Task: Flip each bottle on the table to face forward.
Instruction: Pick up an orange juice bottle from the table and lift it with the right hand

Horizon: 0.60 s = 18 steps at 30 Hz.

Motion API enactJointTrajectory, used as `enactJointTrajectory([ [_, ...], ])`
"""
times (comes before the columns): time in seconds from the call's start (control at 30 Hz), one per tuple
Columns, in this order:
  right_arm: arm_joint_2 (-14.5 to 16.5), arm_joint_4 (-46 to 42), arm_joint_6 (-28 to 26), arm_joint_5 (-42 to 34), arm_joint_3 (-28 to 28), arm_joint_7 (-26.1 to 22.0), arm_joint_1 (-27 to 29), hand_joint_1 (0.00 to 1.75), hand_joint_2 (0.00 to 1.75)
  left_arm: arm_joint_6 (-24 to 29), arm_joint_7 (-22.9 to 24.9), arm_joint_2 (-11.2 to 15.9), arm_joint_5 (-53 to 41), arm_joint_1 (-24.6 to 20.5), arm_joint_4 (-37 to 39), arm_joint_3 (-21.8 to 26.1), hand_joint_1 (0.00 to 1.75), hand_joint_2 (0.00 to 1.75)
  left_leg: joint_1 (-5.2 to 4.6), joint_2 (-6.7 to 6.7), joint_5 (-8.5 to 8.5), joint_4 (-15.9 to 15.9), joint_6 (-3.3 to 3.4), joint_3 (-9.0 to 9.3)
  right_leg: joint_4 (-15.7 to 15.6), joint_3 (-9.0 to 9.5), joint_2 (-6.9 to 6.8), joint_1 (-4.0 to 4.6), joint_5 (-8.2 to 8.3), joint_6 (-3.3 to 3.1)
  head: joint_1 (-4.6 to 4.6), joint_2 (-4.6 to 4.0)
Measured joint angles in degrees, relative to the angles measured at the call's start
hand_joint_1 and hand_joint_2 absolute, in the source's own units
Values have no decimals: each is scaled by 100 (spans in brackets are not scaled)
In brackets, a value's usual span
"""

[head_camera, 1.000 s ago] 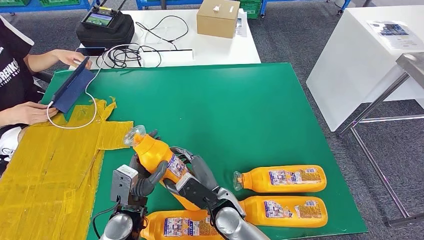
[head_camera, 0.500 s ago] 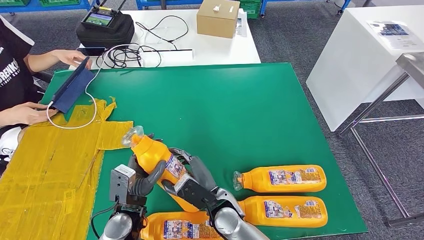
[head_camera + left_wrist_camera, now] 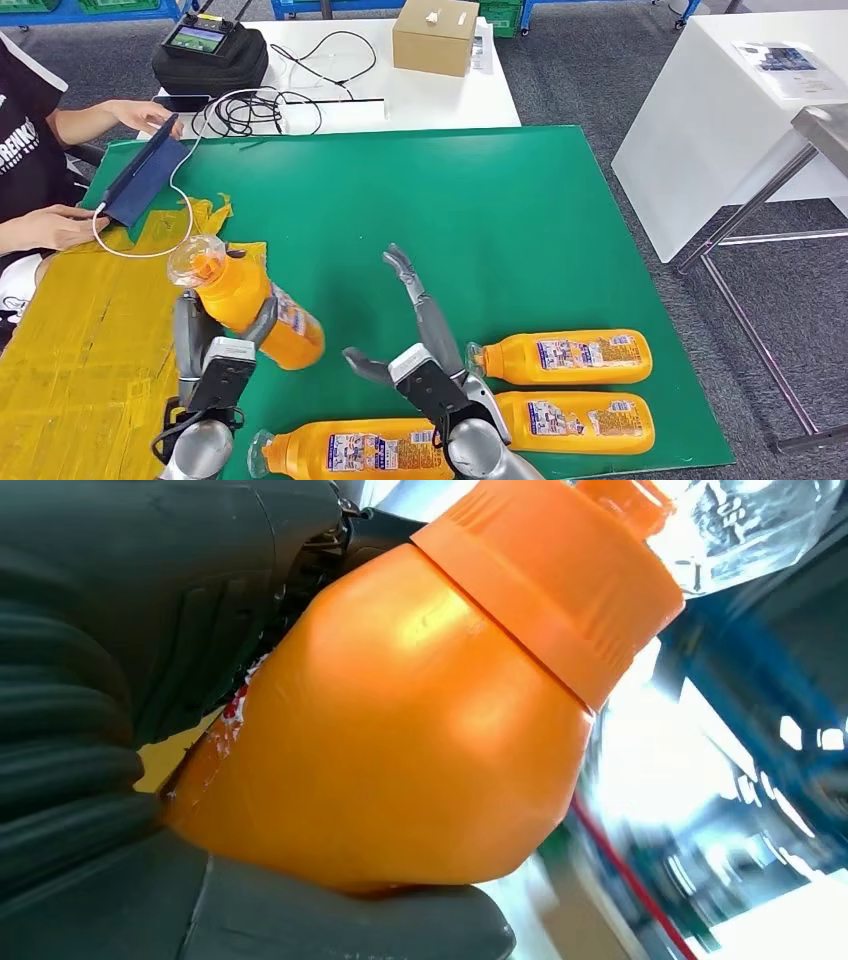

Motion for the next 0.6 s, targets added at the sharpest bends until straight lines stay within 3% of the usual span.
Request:
enactJointTrajectory([
  [0.07, -48, -300, -36, 8, -94, -41, 116, 0, 175, 505, 380, 202, -1790, -66, -32, 214, 175, 175, 0, -2, 0, 0, 0, 0, 0, 0, 0, 0, 0, 0, 0, 0],
  [0.17, -110, -683, -41, -53, -198, -135, 256, 0, 175, 720, 734, 453, -3826, -187, -35, 642, 175, 175, 0, 5, 0, 0, 0, 0, 1, -1, 0, 0, 0, 0, 0, 0],
  [0.23, -144, -858, -41, -77, -244, -161, 314, 0, 175, 740, 793, 559, -4207, -254, -36, 881, 175, 175, 0, 9, 0, 0, 0, 1, 0, -1, 1, -1, 0, 0, -1, 0],
  [0.47, -202, -1140, -37, -116, -307, -185, 392, 0, 175, 749, 902, 736, -4271, -335, -37, 1192, 175, 175, 0, 4, 0, 0, 0, 1, 0, 0, 1, -1, 0, 0, 1, 0],
  [0.53, -210, -1183, -23, -168, -314, -229, 397, 0, 175, 749, 1174, 836, -4692, -384, -24, 1180, 175, 175, 0, 5, 0, 0, 0, 1, 0, -3, 1, -1, 0, 0, 1, 0],
  [0.6, -221, -1237, 12, -212, -314, -267, 391, 0, 175, 749, 1829, 1143, -5077, -574, 87, 998, 175, 175, 2, 9, 2, 0, -3, 1, 0, -14, 2, 2, 1, -2, 1, 0],
])
